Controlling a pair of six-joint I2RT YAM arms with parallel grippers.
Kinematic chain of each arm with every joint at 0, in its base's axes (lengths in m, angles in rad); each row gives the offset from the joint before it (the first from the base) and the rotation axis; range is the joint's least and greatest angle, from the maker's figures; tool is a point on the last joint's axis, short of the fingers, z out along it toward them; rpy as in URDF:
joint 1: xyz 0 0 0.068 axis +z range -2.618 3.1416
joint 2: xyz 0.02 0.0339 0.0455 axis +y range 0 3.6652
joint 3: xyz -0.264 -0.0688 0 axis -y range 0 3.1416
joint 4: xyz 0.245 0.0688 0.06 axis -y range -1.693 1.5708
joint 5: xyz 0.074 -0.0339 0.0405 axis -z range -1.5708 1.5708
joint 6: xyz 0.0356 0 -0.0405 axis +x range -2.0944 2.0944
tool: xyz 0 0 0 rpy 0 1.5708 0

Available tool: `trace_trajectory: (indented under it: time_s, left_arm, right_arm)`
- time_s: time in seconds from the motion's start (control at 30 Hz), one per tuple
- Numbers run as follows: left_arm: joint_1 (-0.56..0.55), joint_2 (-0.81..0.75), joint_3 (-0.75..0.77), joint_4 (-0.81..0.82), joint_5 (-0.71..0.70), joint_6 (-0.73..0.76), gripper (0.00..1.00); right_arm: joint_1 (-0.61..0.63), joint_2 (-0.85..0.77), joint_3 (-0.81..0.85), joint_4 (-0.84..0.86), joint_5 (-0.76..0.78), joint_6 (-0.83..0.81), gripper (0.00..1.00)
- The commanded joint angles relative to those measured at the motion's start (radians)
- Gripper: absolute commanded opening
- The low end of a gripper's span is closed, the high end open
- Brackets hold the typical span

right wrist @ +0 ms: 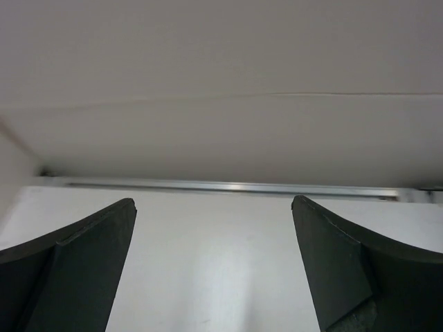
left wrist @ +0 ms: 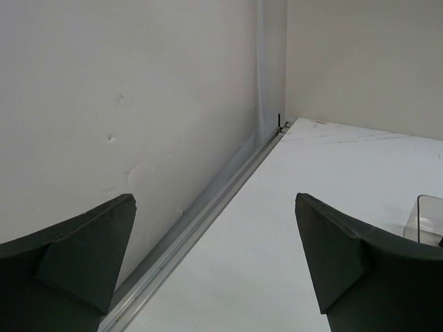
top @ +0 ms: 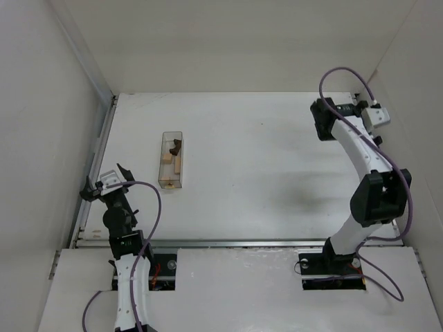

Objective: Build the wood block tower

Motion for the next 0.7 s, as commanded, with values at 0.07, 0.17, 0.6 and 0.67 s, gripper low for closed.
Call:
trace_trajectory:
  time_s: [0.07,0.17,0.6,0.67]
  left_arm:
    - [-0.005,0.016,-0.023,0.044,0.025,0.015,0.99]
    - [-0.005,0.026,-0.014,0.044,0.025,0.015,0.99]
    - [-0.031,0.591,0.802,-0.576,0.384,0.205,1.0]
    - [-0.08,0.757,0.927,-0.687,0.384,0.214,1.0]
  right_arm:
    - [0.178,0.041,0.342,0.048,0.036,-0.497,1.0]
    - [0.245,0.06,0.345,0.653,-0.331,-1.205,1.0]
    - [0.245,0.042,0.198,0.897,-1.396,-1.447,1.0]
    - [0.245,0.042,0.164,0.916,-1.385,-1.396,1.0]
